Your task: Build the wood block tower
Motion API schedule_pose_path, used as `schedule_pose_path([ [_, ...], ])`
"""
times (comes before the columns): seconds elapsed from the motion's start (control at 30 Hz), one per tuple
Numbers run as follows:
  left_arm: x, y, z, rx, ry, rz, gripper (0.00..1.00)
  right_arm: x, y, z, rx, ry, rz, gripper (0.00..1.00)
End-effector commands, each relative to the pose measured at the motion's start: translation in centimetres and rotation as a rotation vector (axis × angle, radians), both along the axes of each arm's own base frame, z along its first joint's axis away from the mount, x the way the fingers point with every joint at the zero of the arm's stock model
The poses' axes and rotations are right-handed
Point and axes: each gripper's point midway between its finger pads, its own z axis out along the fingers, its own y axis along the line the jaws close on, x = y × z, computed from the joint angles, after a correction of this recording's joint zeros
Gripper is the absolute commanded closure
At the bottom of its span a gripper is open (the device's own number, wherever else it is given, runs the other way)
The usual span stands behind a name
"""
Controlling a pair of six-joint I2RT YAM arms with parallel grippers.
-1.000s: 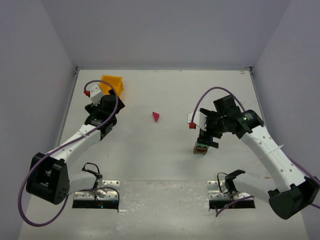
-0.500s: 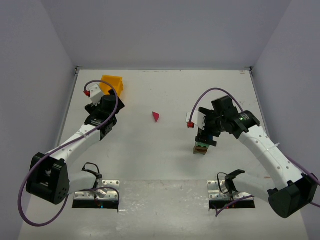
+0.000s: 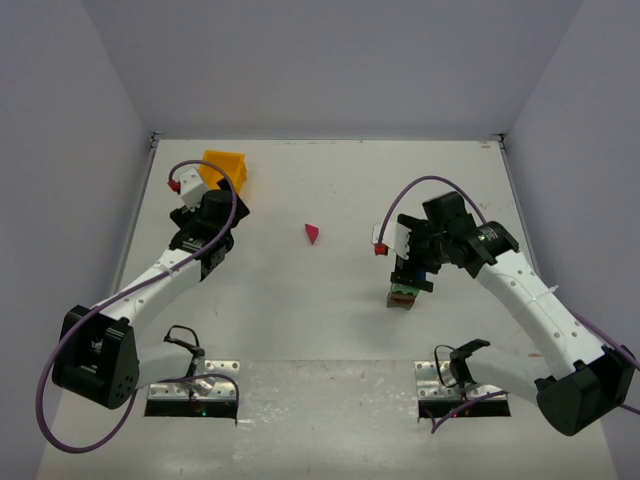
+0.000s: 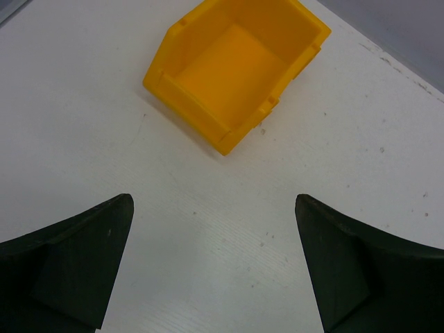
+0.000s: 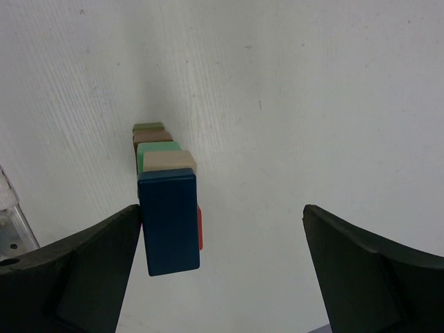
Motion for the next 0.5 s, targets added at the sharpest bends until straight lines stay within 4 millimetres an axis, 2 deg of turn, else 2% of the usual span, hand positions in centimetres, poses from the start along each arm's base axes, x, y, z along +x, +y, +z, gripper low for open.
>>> schedule_pose_path([
  [0.0, 0.4, 0.0, 0.9, -0.008, -0.042, -0.002, 0.00, 0.5, 0.3, 0.7, 0.025, -0.028, -0.005, 0.01],
  [0.23, 0.4, 0.0, 0.9, -0.010, -0.042, -0.004, 0.00, 0.6, 0.6, 1.3, 0.044, -0.038, -0.004, 0.01],
  [0.33, 0.5, -0.1, 1.1, -0.013, -0.047, -0.007, 0.00, 0.2, 1.2, 2.6, 0.080, -0.022, 0.008, 0.01],
  [0.47, 0.5, -0.5, 1.4, -0.041, -0.057, -0.021, 0.00, -0.3, 3.0, 6.5, 0.184, -0.030, 0.055, 0.01],
])
